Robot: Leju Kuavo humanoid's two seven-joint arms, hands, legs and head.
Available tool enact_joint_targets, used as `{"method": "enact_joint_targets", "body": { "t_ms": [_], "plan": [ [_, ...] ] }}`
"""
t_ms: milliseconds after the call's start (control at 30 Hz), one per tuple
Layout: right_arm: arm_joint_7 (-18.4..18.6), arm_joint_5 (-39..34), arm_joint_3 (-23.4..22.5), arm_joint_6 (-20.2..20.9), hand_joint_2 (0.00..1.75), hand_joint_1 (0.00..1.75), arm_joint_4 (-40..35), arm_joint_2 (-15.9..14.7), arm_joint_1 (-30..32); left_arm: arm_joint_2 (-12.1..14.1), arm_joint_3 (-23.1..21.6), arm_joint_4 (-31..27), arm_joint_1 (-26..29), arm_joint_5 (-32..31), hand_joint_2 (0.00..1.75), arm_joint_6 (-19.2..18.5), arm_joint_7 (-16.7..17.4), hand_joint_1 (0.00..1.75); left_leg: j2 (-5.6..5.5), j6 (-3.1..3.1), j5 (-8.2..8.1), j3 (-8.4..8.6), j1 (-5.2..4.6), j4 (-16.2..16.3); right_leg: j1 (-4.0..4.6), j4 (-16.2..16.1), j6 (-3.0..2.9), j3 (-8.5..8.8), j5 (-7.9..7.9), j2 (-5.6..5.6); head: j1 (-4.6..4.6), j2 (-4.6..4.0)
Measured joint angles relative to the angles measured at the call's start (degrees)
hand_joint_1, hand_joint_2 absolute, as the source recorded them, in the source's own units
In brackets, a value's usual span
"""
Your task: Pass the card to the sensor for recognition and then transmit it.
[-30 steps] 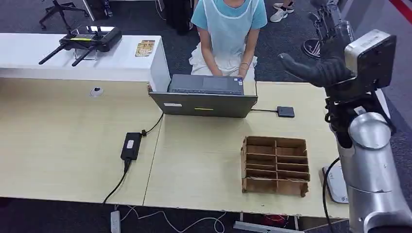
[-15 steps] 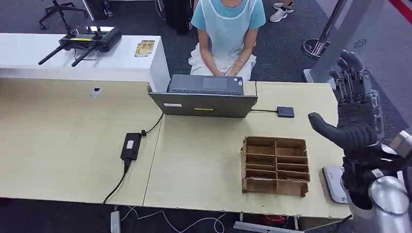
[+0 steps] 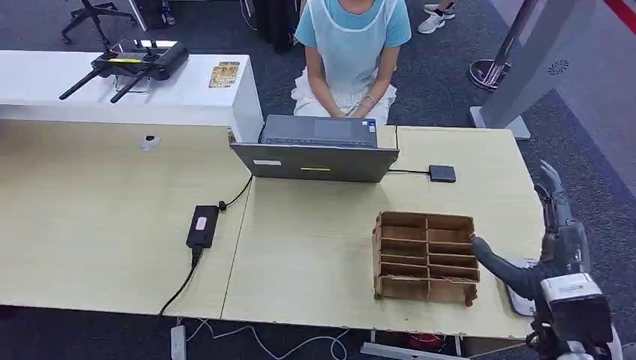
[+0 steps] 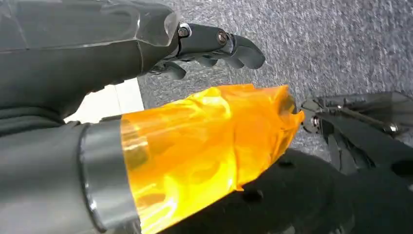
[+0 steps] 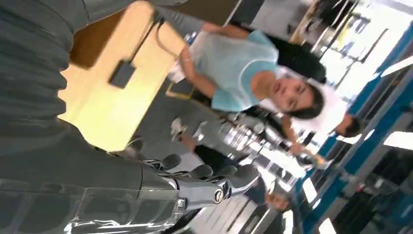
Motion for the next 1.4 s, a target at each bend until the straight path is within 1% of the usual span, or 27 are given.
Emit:
{"method": "enact_joint_targets", "body": {
  "t_ms": [67,100,200,367,467,500,567,633,700,767,833,967,1067,1133,1267,1400],
  "plan": [
    [0.68,2.95,0.33,-3.57,1.75,0.0,-1.11,0.98,2.69,-0.09,0.05,0.37,0.01,0.33,0.0,-0.04,0.15,0.0,0.03,0.0,0.0,0.0,0.0,-0.01,0.0,0.01,-0.01,0.0,0.0,0.01,0.0,0.02],
    [1.51,3.83,0.83,-4.49,1.75,0.0,-1.53,1.33,3.67,-0.09,0.07,0.4,0.0,0.5,0.0,-0.04,0.5,0.0,0.07,0.0,0.0,0.02,0.0,-0.02,0.0,0.01,-0.01,0.0,0.0,0.04,0.0,0.0],
    [4.57,4.47,2.58,-5.26,1.75,0.0,-1.73,1.58,5.34,-0.22,0.09,0.59,-0.05,0.7,0.0,0.15,0.74,0.0,0.13,0.0,0.0,0.04,0.0,-0.02,0.0,0.02,-0.01,0.0,0.0,0.1,0.02,0.02],
    [6.19,5.0,3.8,-6.24,1.75,0.0,-1.73,1.58,6.95,-0.39,0.09,0.79,-0.02,0.72,0.0,0.48,0.83,0.0,0.13,0.0,0.0,0.05,-0.01,-0.01,-0.01,0.01,0.0,0.03,0.0,0.08,0.0,0.0],
    [8.32,9.91,3.98,-7.79,1.75,0.0,-1.73,1.53,8.27,-0.39,0.09,0.83,0.0,0.79,0.0,0.46,0.83,0.0,0.12,0.0,0.0,0.06,-0.02,-0.01,-0.02,0.0,0.0,0.04,0.0,0.07,0.0,0.0],
    [10.55,14.61,4.04,-9.14,1.75,0.0,-1.73,1.38,9.01,-0.39,0.09,0.86,0.01,0.85,0.0,0.48,0.87,0.0,0.12,0.0,0.0,0.06,-0.02,-0.01,-0.02,0.0,0.0,0.04,0.0,0.07,0.0,0.02],
    [13.36,20.29,4.11,-10.71,1.75,0.0,-1.73,0.83,10.12,-0.37,0.09,0.88,0.01,0.88,0.0,0.48,1.05,0.0,0.12,0.03,-0.03,0.06,-0.02,-0.01,-0.02,0.0,0.0,0.03,0.0,0.08,0.0,0.02],
    [18.32,27.03,4.15,-11.9,1.75,0.0,-1.73,-0.12,11.43,-0.37,0.09,1.18,-0.01,1.05,0.0,0.46,1.29,0.0,0.12,0.02,-0.04,0.06,-0.02,-0.01,-0.02,-0.01,0.0,0.03,-0.01,0.07,0.0,0.02],
    [22.78,31.91,4.18,-12.25,1.75,0.0,-1.73,-1.07,12.77,-0.37,0.07,1.29,0.0,1.18,0.0,0.35,1.57,0.0,0.12,0.02,-0.05,0.05,-0.02,-0.01,-0.02,-0.01,0.0,0.03,-0.02,0.08,0.02,0.02],
    [25.78,35.8,4.18,-12.23,1.75,0.0,-1.73,-2.36,13.86,-0.37,0.07,1.44,-0.03,1.22,0.0,0.28,1.77,0.0,0.13,0.03,-0.06,0.06,-0.02,-0.01,-0.02,-0.01,0.0,0.03,-0.01,0.09,0.02,0.0],
    [27.61,38.48,4.18,-12.06,1.75,0.0,-1.73,-3.61,14.57,-0.37,0.07,1.6,-0.09,1.22,0.0,0.28,1.9,0.0,0.14,0.03,-0.06,0.06,-0.02,-0.01,-0.02,-0.01,0.0,0.03,-0.01,0.09,0.0,0.02],
    [29.36,40.38,4.26,-11.14,1.75,0.0,-1.73,-5.36,15.14,-0.37,0.04,1.69,-0.14,1.22,0.0,0.26,1.92,0.0,0.14,0.03,-0.05,0.08,-0.02,-0.01,-0.02,-0.01,0.0,0.04,-0.01,0.1,0.0,0.02],
    [30.78,43.6,4.83,-11.16,1.75,0.0,-1.73,-7.48,15.2,-0.37,-0.02,1.69,-0.21,1.22,0.0,-0.04,1.92,0.0,0.15,0.03,-0.05,0.09,-0.02,-0.01,-0.02,-0.01,0.0,0.05,0.0,0.1,0.0,0.0],
    [31.17,45.26,5.6,-11.22,1.75,0.0,-1.71,-8.92,15.16,-0.35,-0.09,1.69,-0.3,1.22,0.0,-0.09,1.92,0.0,0.15,0.03,-0.05,0.08,-0.02,-0.01,-0.02,0.0,0.0,0.06,0.0,0.1,0.02,0.02],
    [31.8,50.94,7.61,-11.12,1.75,0.0,-1.16,-11.67,13.92,-0.28,-0.59,1.69,-0.54,1.05,0.0,-0.09,2.08,0.0,0.16,0.03,-0.05,0.1,-0.02,-0.01,-0.02,0.0,0.0,0.06,0.0,0.12,0.0,0.0],
    [32.83,52.51,10.27,-9.61,1.75,0.0,-0.16,-13.66,12.07,-0.22,-0.98,1.69,-0.65,0.85,0.0,-0.07,2.1,0.0,0.17,0.03,-0.05,0.11,-0.02,-0.01,-0.02,0.0,0.0,0.06,-0.01,0.13,0.02,0.02]
  ]
}}
